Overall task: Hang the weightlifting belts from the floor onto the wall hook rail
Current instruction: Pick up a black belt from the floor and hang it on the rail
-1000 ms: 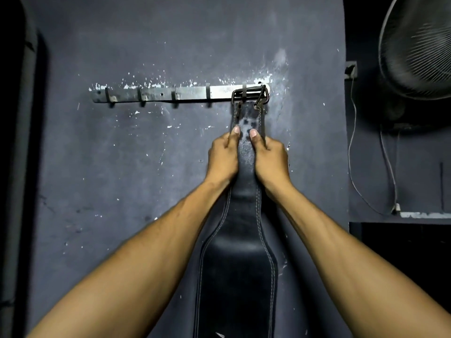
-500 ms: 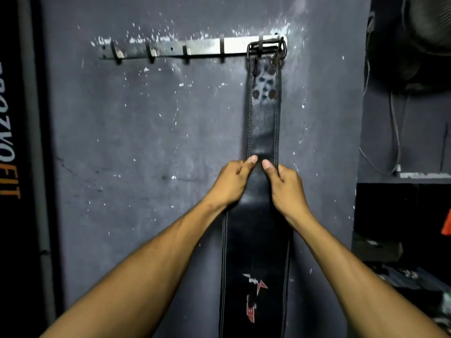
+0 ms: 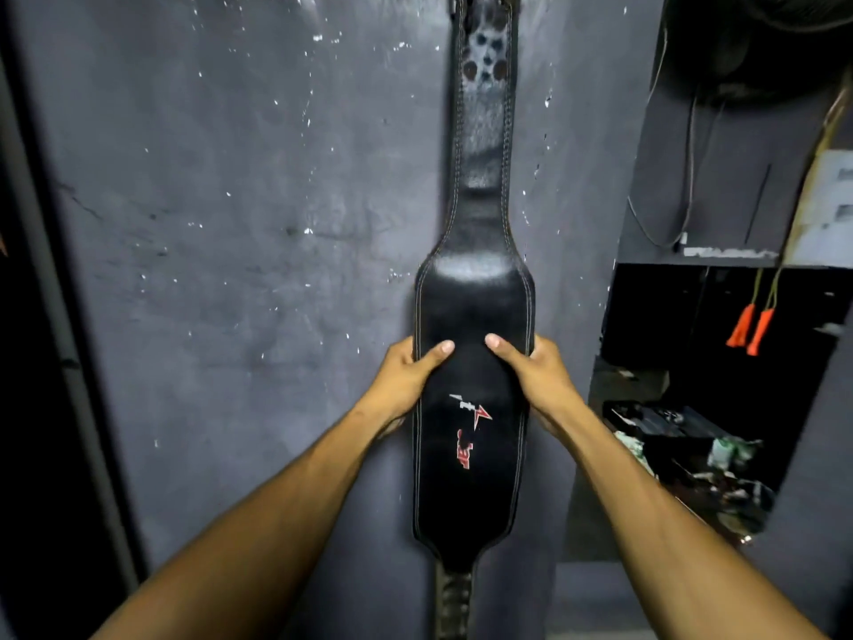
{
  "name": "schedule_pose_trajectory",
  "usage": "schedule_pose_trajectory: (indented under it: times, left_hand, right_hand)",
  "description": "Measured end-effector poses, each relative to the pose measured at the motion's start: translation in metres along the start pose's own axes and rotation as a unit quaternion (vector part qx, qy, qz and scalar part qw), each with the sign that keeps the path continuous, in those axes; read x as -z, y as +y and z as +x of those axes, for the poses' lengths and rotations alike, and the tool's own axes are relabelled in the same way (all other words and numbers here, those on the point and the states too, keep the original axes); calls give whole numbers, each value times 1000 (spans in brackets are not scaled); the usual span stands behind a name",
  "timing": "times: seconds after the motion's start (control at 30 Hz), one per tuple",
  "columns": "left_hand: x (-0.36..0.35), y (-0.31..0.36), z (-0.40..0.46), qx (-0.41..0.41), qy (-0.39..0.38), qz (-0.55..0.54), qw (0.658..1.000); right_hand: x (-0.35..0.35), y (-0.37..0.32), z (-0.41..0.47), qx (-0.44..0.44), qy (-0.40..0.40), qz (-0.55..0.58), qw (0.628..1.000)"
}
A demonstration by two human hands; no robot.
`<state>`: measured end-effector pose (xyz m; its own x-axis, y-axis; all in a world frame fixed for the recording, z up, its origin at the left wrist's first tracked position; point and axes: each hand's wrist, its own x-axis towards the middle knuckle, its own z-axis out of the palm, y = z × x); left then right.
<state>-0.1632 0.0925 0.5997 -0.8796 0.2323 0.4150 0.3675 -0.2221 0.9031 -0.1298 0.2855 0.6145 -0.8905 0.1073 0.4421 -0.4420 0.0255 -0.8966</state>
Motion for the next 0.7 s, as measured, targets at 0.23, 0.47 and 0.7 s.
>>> schedule_pose_trajectory:
  times: [0.23, 0.47, 0.7]
  left_hand:
    - [5, -1, -43, 28, 5, -58, 998]
    - [24, -91, -131, 113, -40, -17, 993]
    - [19, -83, -168, 146, 0, -9, 989]
  right_hand:
    - [-14, 3, -44, 12, 6, 50, 999]
    - [-8, 103, -132, -129, -43, 34, 990]
    - [-25, 91, -163, -88, 38, -14, 995]
